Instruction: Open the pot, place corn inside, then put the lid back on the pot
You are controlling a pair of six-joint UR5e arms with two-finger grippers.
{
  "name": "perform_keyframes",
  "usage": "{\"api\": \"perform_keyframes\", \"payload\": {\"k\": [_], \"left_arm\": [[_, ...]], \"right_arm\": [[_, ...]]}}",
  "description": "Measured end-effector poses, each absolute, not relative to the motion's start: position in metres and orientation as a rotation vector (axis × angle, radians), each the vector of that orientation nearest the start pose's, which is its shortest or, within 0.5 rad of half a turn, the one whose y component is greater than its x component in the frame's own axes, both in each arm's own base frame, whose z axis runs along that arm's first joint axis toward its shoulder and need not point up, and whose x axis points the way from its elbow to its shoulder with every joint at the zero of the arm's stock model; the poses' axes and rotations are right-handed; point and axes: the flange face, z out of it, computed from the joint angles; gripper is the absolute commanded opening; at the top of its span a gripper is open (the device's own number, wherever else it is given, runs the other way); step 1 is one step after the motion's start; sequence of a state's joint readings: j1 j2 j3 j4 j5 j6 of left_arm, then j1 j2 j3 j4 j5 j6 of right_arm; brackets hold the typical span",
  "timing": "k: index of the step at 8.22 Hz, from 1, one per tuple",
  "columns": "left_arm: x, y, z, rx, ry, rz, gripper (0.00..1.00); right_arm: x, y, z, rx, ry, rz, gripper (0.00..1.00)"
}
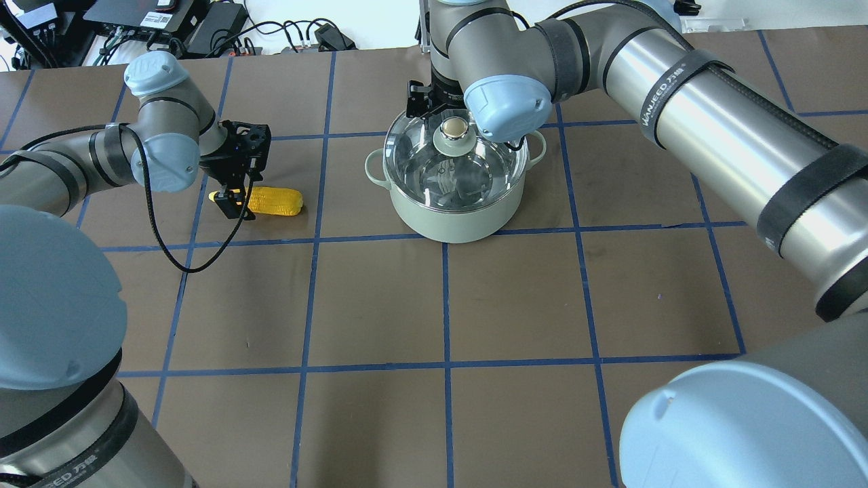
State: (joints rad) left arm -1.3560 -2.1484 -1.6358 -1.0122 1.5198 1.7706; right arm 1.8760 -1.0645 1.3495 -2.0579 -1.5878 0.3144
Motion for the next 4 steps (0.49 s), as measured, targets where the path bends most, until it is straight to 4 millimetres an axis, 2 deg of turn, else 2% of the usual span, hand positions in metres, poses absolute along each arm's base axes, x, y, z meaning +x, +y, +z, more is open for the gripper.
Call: {"api": "perform_keyframes", "payload": {"k": [1, 2, 4], "left_arm": [[0.0007, -0.6518, 0.173, 2.27, 2.316, 0.011, 0.0], [0.0011, -0.6519, 0.1722, 2.268, 2.316, 0.018, 0.0], [0.0033, -0.6521, 0.1767, 2.259, 2.299, 0.039, 0.0]], "right_arm": [[0.3357, -0.6274, 0.345, 0.004, 3.083, -0.3, 0.76], [0.3355, -0.6263, 0.3436, -0.003, 3.084, -0.295, 0.64], [0.3356, -0.6253, 0.3423, -0.007, 3.082, -0.288, 0.48]]}}
